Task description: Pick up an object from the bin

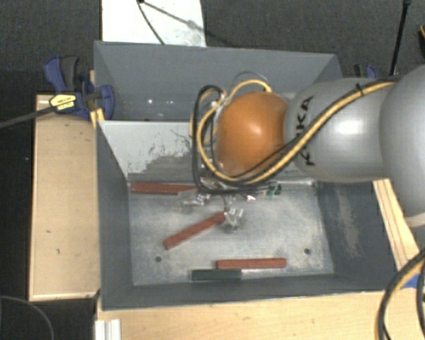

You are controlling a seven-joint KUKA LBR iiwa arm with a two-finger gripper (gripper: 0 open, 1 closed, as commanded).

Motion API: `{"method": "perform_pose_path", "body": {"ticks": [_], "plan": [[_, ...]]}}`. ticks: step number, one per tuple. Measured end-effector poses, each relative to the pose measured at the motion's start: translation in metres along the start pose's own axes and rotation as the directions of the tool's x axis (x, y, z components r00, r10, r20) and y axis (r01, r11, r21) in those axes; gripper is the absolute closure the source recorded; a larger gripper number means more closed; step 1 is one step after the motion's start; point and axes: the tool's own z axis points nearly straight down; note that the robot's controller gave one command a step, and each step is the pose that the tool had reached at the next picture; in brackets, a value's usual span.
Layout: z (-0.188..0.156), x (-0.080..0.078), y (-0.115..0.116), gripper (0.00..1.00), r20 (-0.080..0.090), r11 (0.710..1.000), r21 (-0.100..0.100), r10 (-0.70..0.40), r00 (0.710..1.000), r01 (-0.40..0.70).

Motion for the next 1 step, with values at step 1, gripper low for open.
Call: {"method": "perform_pose_path", "body": {"ticks": [1], "plan": [[-0.0030,0.0001,0.0013,1.00,0.000,1.000,-0.002,0.005,1.000,-0.005]]}}
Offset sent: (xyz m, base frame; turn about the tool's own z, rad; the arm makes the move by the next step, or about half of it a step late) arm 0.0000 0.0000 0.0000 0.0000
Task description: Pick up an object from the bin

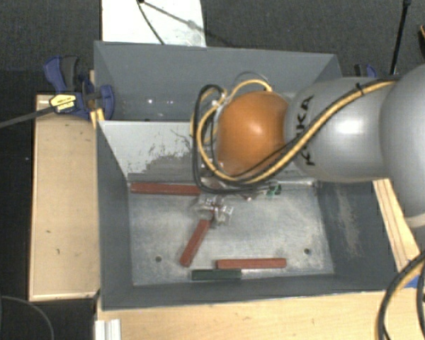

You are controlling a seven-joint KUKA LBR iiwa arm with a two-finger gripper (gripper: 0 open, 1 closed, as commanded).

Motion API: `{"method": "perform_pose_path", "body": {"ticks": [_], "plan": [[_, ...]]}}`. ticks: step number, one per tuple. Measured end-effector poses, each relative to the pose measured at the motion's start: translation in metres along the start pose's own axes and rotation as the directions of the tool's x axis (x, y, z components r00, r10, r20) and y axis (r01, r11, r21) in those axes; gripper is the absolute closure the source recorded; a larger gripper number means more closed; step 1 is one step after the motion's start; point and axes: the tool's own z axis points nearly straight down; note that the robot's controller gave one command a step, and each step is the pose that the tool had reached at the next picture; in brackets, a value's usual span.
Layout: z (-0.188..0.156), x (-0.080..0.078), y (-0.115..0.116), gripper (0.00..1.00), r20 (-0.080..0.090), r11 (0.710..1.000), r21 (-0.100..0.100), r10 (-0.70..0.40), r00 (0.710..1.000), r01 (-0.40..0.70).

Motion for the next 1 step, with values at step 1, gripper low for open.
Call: {"method": "perform_pose_path", "body": {"ticks": [1], "plan": [[-0.1454,0.0451,-0.0004,1.00,0.000,0.955,0.007,-0.298,0.955,0.298]]}}
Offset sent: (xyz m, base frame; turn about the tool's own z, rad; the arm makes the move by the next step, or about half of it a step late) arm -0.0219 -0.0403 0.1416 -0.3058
